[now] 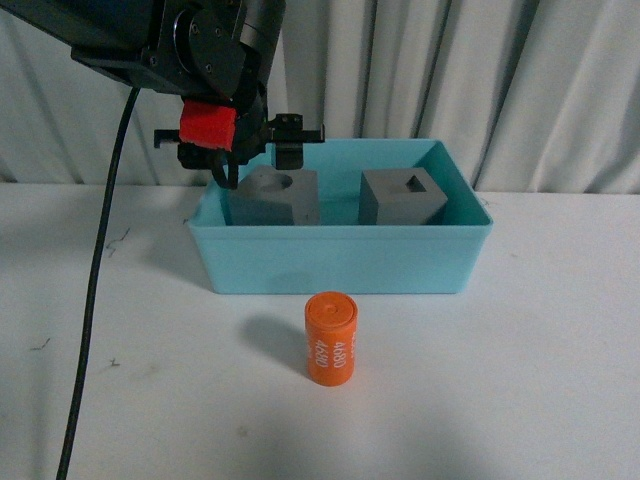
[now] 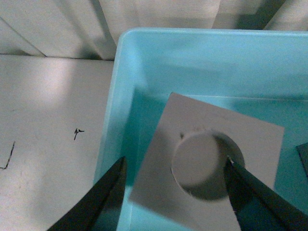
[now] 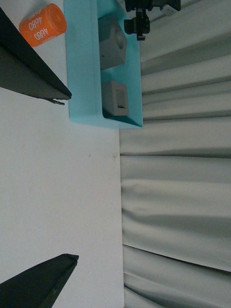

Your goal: Place gray and orange parts in blue box

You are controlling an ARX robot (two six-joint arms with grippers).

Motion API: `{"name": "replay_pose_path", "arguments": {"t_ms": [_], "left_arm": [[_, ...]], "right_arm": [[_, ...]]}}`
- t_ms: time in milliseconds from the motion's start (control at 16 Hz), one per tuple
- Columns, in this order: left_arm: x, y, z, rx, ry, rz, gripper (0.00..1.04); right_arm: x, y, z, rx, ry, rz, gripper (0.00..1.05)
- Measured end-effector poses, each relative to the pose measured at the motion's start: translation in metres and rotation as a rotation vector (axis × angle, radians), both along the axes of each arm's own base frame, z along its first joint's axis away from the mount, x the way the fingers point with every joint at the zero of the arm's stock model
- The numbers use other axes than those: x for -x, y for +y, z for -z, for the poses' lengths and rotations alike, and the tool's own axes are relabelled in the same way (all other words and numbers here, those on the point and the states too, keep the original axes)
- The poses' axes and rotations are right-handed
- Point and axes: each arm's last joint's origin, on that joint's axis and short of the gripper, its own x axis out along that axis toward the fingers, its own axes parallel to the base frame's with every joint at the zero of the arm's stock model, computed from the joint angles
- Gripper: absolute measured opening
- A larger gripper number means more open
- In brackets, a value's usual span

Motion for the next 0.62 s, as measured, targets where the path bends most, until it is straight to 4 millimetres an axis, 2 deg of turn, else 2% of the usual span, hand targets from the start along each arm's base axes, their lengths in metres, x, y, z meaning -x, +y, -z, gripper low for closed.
{"name": "replay_pose_path", "arguments": {"t_ms": [187, 249, 312, 499, 623], "left_arm": [[0.003, 0.001, -0.003, 0.008, 0.006, 0.000, 0.98], [0.006, 0.002, -0.006, 0.021, 0.006, 0.002, 1.00], [0.011, 0.002, -0.013, 0.052, 0.000, 0.009, 0.97], [0.040, 0.009, -0.051, 0.179, -0.064, 0.040, 0.98], [0.083, 0.023, -0.092, 0.319, -0.126, 0.098, 0.98]], "right_arm": [[0.000, 0.000, 0.000, 0.000, 0.000, 0.000, 0.98], [0.000, 0.000, 0.000, 0.000, 0.000, 0.000, 0.98], [0.000, 0.000, 0.000, 0.000, 0.000, 0.000, 0.98], [0.000, 0.000, 0.000, 0.000, 0.000, 0.000, 0.98], [0.000, 0.000, 0.000, 0.000, 0.000, 0.000, 0.98]]}}
